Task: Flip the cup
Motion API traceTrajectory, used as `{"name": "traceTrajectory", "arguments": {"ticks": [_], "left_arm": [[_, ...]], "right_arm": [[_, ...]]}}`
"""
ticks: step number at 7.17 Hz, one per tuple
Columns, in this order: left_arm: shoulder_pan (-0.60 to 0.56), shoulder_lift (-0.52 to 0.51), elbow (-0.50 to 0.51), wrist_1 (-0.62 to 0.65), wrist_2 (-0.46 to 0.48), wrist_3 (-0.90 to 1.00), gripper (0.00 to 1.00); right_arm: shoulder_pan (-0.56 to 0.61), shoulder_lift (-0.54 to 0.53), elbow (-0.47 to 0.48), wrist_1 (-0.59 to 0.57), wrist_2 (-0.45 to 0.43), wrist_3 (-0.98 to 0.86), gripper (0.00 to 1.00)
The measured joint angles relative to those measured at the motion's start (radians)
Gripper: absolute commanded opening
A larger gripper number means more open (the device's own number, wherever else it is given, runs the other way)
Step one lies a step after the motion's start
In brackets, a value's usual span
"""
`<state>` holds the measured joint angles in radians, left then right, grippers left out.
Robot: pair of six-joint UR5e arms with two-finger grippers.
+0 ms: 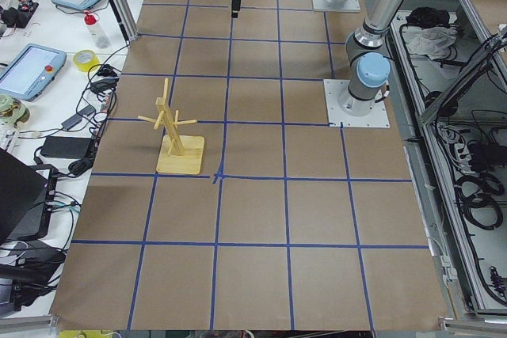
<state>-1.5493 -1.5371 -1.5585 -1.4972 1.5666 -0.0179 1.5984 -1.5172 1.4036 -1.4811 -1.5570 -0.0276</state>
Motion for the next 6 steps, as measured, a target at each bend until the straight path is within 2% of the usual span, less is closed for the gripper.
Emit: {"name": "traceTrajectory", "arguments": {"ticks": [3, 6], "left_arm": [[0.0, -0.001, 0.0, 0.0, 0.0, -0.001, 1.0], [0.0, -0.003, 0.0, -0.001, -0.002, -0.001, 1.0]], "right_arm": [[-0.011, 0.008, -0.015, -0.006, 0.002, 0.0, 1.0], [-0.117, 0.064, -0.026, -0.013, -0.025, -0.069, 1.0]]}}
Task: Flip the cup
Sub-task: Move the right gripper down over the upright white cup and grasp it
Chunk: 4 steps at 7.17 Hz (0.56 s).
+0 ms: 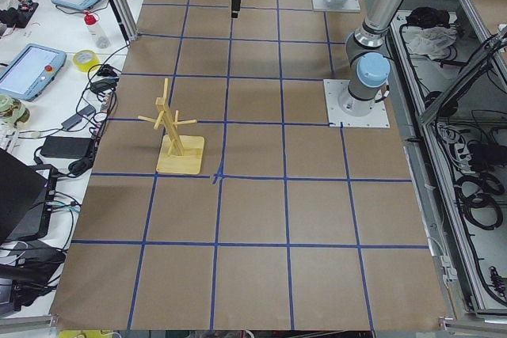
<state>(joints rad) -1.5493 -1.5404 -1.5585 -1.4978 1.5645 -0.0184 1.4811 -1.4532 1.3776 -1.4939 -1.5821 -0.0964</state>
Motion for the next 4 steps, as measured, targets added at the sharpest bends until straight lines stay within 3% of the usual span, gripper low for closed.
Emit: {"name": "traceTrajectory", "arguments": {"ticks": [4], "left_arm": [[0.0, -0.001, 0.0, 0.001, 0.0, 0.0, 1.0]], "right_arm": [[-0.123, 0.191, 0.004, -0.206, 0.002, -0.115, 1.0]]}}
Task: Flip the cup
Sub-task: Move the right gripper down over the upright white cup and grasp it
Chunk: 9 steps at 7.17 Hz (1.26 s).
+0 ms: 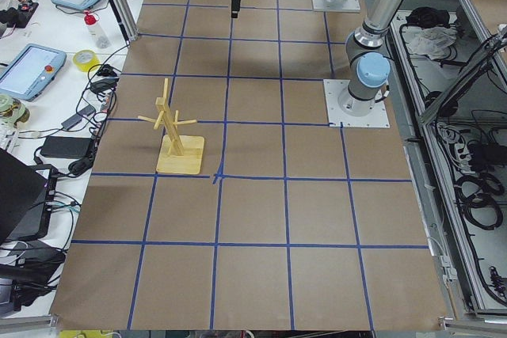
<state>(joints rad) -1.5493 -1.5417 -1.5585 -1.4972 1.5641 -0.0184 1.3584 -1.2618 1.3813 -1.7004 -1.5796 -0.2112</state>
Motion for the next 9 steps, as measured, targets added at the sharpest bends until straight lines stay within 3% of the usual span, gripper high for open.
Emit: {"name": "traceTrajectory", "arguments": {"ticks": [4, 7, 8, 9], "left_arm": [[0.0, 0.001, 0.0, 0.0, 0.0, 0.0, 1.0], [0.0, 0.002, 0.0, 0.0, 0.001, 0.0, 1.0], [0.0, 0.003, 0.0, -0.001, 0.001, 0.0, 1.0], [0.0, 0.004, 0.0, -0.001, 0.001, 0.0, 1.0]], "right_arm": [[-0.087, 0.234, 0.008, -0.208, 0.031, -0.09, 1.0], [-0.095, 0.349, 0.009, -0.317, 0.037, -0.121, 1.0], [-0.096, 0.37, 0.009, -0.339, 0.037, -0.126, 0.96], [-0.096, 0.383, 0.009, -0.351, 0.038, -0.128, 0.81]]}}
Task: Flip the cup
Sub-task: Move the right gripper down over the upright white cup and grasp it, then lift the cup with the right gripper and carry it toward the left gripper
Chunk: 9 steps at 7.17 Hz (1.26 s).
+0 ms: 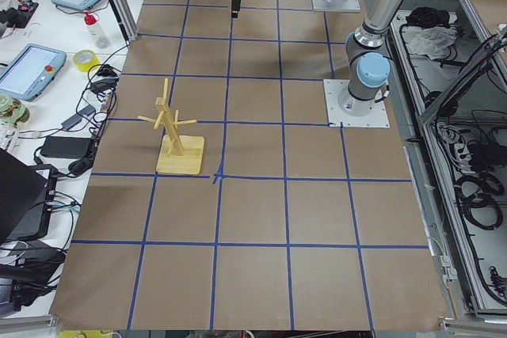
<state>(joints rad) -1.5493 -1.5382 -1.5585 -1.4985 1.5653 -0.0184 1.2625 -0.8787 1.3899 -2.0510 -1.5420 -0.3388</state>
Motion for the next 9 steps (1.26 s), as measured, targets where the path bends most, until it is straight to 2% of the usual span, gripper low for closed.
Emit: {"name": "traceTrajectory", "arguments": {"ticks": [2, 4, 6, 9], "left_arm": [[0.0, 0.0, -0.001, 0.0, 0.001, 0.0, 1.0], [0.0, 0.0, -0.001, 0.0, 0.001, 0.0, 1.0], [0.0, 0.0, -0.001, 0.001, 0.0, 0.0, 1.0], [0.0, -0.001, -0.001, 0.001, 0.0, 0.0, 1.0]], "right_arm": [[0.0, 0.006, -0.003, -0.005, 0.002, -0.001, 0.63], [0.007, -0.005, -0.004, 0.0, 0.01, -0.001, 0.63], [0.048, -0.047, -0.003, 0.034, 0.062, -0.021, 0.63], [0.273, -0.099, -0.002, 0.054, 0.098, -0.03, 0.63]]}}
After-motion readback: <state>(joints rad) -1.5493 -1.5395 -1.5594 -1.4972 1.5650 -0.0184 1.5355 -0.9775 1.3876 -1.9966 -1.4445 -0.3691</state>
